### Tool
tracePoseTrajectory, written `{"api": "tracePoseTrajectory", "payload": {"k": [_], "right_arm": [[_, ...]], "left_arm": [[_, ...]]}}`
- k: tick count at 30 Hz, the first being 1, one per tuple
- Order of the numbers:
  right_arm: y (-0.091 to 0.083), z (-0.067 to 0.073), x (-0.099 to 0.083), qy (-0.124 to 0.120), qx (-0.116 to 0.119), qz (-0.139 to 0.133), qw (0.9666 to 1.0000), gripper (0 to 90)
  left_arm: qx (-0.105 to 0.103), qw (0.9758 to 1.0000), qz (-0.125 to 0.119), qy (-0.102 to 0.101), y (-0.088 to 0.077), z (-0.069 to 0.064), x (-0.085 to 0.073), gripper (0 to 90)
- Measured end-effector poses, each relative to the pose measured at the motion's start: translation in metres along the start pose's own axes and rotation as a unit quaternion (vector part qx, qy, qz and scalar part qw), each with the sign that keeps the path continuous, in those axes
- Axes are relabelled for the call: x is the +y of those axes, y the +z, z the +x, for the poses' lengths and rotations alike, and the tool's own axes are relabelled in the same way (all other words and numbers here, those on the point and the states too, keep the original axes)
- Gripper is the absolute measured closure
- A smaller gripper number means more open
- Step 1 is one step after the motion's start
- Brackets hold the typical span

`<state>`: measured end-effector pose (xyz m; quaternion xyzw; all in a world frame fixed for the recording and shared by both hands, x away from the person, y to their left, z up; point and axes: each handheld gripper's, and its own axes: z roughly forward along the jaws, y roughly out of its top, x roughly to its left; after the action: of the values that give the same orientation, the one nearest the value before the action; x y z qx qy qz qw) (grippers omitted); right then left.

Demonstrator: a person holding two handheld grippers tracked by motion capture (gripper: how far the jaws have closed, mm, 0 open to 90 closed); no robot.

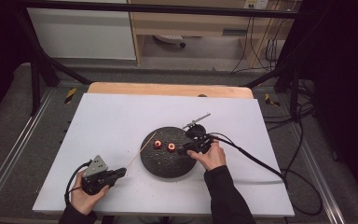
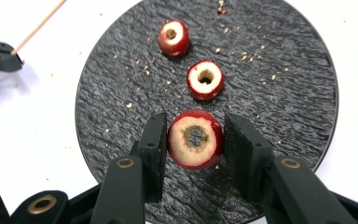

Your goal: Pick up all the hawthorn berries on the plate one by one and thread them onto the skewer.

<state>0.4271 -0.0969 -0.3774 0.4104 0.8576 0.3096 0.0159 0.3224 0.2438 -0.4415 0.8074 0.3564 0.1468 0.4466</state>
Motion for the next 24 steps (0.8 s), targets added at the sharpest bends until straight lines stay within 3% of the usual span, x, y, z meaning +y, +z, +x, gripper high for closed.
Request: {"api": "tracePoseTrajectory", "payload": {"k": [2,6,7,8,11,12,13,18,19,20,24], "right_arm": [[-0.001,-0.001,-0.002,0.003,0.002,-0.009,1.0,61.3],[-0.004,-0.005,-0.012,0.018,0.011,-0.062,0.9978,61.3],[-0.004,-0.005,-0.012,0.018,0.011,-0.062,0.9978,61.3],[-0.005,-0.005,-0.017,0.024,0.016,-0.082,0.9962,61.3],[-0.005,-0.006,-0.021,0.029,0.021,-0.1,0.9943,61.4],[-0.006,-0.006,-0.025,0.037,0.025,-0.121,0.9917,61.3],[-0.006,-0.006,-0.025,0.037,0.025,-0.121,0.9917,61.3],[-0.006,-0.007,-0.035,0.057,0.038,-0.168,0.9835,61.3],[-0.004,-0.006,-0.038,0.067,0.045,-0.186,0.9792,61.3],[-0.004,-0.006,-0.038,0.067,0.045,-0.186,0.9792,61.3],[-0.001,-0.006,-0.045,0.089,0.057,-0.225,0.9686,61.3]], "left_arm": [[0.0,1.0,0.001,0.001,0.0,0.0,0.0,88.3],[0.001,1.0,0.001,0.002,0.0,-0.001,0.0,88.3],[0.001,1.0,0.0,0.002,0.0,-0.001,0.0,88.3],[0.001,1.0,0.0,0.002,0.0,-0.001,0.0,88.3],[0.001,1.0,0.0,0.002,0.0,-0.001,0.0,88.3],[0.001,1.0,0.0,0.002,0.0,-0.001,0.0,88.3],[0.0,1.0,0.0,0.002,0.001,-0.002,0.0,88.3],[0.0,1.0,0.0,0.004,0.001,-0.003,0.0,88.3],[0.001,1.0,0.0,0.004,0.001,-0.003,0.0,88.3],[0.001,1.0,0.0,0.004,0.001,-0.003,0.001,88.3],[0.001,1.0,-0.001,0.004,0.002,-0.004,0.001,88.3]]}}
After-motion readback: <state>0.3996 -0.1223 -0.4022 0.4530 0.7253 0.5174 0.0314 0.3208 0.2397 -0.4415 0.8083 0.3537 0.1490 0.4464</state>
